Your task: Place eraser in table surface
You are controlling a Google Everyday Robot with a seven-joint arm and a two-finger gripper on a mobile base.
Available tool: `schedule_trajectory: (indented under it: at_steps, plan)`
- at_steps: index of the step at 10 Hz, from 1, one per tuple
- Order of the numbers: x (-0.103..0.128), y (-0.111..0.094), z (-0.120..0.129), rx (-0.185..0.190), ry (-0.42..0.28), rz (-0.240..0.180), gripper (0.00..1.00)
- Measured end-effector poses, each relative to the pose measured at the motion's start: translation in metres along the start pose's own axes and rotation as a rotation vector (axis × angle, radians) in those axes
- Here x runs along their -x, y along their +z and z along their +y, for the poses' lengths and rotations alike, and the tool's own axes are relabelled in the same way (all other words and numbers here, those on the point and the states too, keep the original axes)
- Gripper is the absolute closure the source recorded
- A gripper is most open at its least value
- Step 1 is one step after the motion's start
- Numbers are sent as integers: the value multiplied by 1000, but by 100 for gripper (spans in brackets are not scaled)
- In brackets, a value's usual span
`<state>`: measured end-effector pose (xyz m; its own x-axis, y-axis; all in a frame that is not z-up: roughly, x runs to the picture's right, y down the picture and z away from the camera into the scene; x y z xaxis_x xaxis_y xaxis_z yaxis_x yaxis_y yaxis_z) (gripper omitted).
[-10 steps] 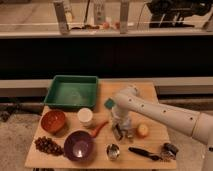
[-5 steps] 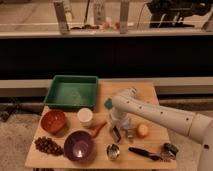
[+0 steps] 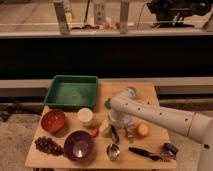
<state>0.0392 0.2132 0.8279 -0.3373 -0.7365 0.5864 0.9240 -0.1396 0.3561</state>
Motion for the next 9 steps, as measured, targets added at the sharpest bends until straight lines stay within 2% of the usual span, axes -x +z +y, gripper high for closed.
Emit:
schedule_trajectory:
  at_steps: [5,9]
  plan:
    - [-6,-8,-2,20,2,11,20]
    - [-6,-9,-2,20,2,11,20]
